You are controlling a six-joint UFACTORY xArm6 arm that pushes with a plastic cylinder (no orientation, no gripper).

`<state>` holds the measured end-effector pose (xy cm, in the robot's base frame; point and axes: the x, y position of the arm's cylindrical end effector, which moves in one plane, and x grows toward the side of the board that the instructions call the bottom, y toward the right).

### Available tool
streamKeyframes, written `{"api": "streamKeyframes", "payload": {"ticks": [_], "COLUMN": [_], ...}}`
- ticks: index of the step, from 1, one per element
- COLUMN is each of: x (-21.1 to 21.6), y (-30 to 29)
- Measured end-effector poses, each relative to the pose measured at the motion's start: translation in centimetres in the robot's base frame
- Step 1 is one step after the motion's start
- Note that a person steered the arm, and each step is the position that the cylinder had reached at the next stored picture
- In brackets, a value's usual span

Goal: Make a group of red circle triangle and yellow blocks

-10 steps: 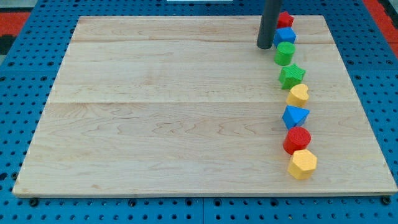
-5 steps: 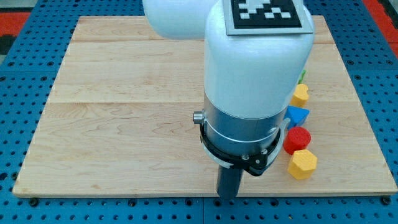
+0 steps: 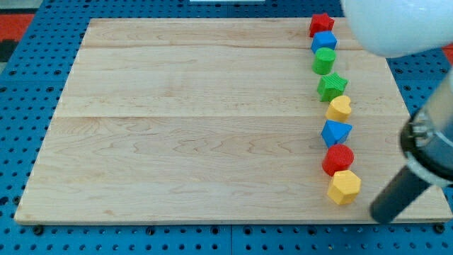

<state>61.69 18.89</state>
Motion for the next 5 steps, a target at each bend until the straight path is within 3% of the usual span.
{"api": "streamKeyframes", "payload": {"ticks": [1, 5], "x": [-2.2, -13.6], "y": [-2.8, -0.8]}}
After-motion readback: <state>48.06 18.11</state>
